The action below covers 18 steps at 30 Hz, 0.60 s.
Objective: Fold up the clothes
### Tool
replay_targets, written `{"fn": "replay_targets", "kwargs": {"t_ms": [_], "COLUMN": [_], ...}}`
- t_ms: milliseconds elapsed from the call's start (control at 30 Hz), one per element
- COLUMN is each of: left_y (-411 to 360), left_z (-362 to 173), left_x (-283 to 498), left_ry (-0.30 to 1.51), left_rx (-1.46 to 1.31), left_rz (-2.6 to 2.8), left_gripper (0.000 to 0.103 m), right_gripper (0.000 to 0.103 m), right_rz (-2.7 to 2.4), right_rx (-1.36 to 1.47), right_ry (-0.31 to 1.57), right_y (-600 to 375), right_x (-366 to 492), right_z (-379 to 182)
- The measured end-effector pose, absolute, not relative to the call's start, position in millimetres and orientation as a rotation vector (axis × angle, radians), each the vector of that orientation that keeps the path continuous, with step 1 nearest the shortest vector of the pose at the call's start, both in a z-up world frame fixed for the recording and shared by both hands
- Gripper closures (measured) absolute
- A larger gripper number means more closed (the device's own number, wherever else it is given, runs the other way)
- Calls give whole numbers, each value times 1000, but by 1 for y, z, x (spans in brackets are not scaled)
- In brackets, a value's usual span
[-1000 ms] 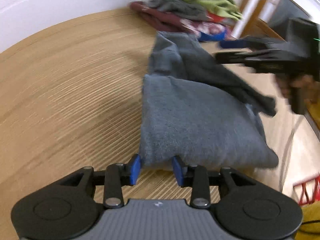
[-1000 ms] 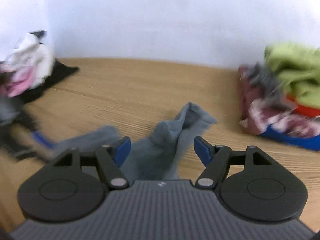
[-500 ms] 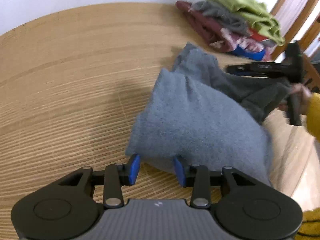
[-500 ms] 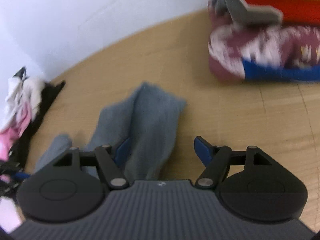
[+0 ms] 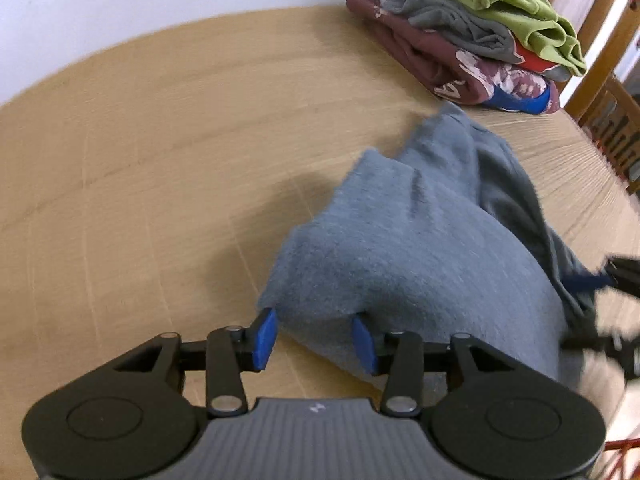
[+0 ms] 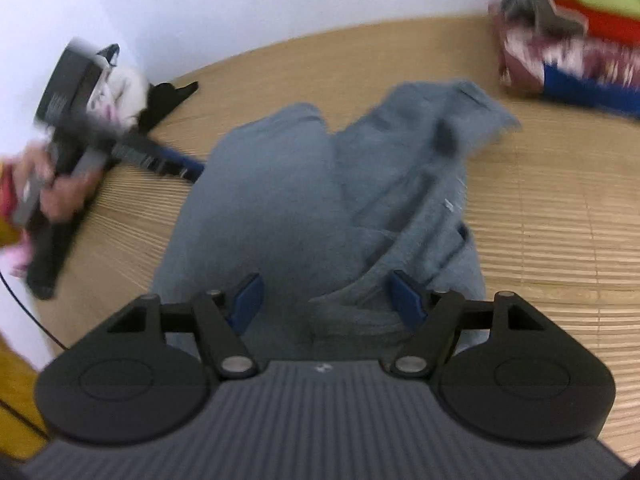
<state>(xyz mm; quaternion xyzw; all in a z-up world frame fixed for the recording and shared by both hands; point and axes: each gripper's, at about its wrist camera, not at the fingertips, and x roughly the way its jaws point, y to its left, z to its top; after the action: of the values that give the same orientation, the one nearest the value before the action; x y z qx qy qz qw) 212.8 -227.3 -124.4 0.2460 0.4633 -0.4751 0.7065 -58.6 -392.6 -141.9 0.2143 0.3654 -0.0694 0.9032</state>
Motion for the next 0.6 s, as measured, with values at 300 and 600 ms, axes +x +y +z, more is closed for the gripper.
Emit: {"fn": "replay_targets", "kwargs": {"t_ms": [300,600], "left_y": [-293,-194], "left_z": [-112,-68], "left_x": [231,202], "left_ry": [836,774], "left_rx": [727,654], "left_rz": [-1135,-1202], "left_gripper": [59,57], "right_gripper": [30,31], "right_rz": [32,-99], "right_rx": [679,425], "right_ry": [674,676], "right_y": [-279,-268], "right_x": [7,-54], "right_z": [-139,-97]}}
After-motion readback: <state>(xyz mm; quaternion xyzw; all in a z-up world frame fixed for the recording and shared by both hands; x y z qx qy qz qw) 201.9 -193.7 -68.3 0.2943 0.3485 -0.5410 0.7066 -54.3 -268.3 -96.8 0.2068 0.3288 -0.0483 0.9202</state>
